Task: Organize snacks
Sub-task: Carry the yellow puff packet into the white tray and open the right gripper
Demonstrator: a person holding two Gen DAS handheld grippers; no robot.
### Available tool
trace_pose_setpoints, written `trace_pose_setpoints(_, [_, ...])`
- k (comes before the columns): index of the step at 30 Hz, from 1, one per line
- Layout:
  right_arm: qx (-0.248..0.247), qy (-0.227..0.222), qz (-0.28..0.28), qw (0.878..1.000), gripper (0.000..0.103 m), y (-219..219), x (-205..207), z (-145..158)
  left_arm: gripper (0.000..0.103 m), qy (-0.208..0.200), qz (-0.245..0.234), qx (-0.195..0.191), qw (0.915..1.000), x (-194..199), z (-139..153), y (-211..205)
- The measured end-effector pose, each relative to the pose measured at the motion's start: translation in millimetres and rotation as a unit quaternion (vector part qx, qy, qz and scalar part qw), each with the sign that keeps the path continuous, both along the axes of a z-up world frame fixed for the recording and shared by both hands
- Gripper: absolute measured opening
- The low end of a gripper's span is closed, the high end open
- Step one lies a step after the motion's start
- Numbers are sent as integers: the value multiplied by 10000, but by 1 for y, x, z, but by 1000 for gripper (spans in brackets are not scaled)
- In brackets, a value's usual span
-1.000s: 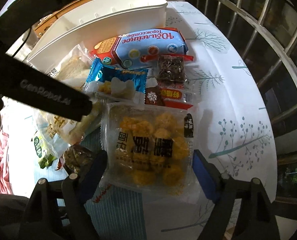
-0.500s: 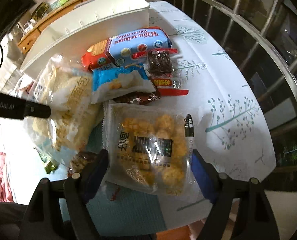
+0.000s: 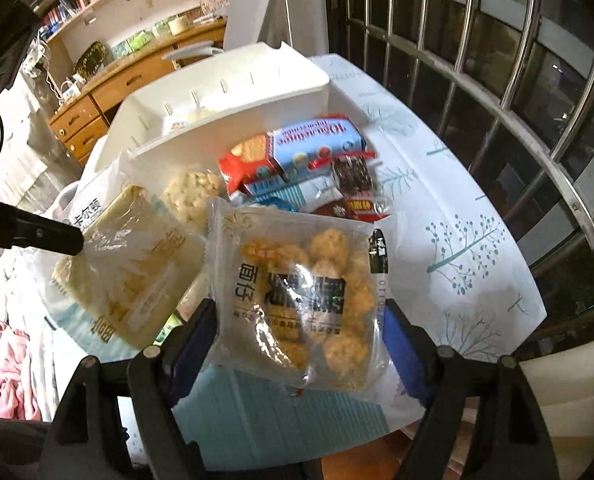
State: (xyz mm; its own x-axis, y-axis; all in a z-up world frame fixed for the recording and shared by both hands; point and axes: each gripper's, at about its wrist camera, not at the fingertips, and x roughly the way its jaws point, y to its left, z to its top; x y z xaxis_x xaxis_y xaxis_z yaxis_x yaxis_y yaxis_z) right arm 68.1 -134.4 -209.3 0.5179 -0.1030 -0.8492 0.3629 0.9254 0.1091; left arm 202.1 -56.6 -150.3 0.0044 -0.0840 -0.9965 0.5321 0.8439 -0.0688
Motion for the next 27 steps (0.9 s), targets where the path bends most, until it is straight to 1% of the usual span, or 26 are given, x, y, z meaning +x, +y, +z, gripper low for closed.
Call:
trace_pose_setpoints(5, [-58, -182, 29, 9998, 81, 11, 0, 16, 11, -98, -18, -179, 9998, 3, 24, 17])
trace_pose_setpoints(10, [-130, -367, 233, 9990, 81, 20, 10, 30, 10, -197, 74, -398, 9990, 5, 54, 36])
trace_pose_setpoints(16, [-270, -614, 597, 9960, 81, 29, 36, 50, 9, -545, 176, -609, 9965, 17, 97, 50])
trace_pose_setpoints(18, [-325, -689, 729, 9944, 81, 32, 47, 57, 6, -718, 273, -734, 9943, 27, 115, 54])
trace_pose_setpoints(21, [-393, -814, 950, 9914, 81, 33, 68, 69, 6, -1012, 399, -897, 9900, 45, 138, 58])
trace_pose_setpoints(27, [-511, -1085, 1297, 9843, 82, 29, 111, 89, 6, -1364, 780, -1046, 9820, 88, 158, 56])
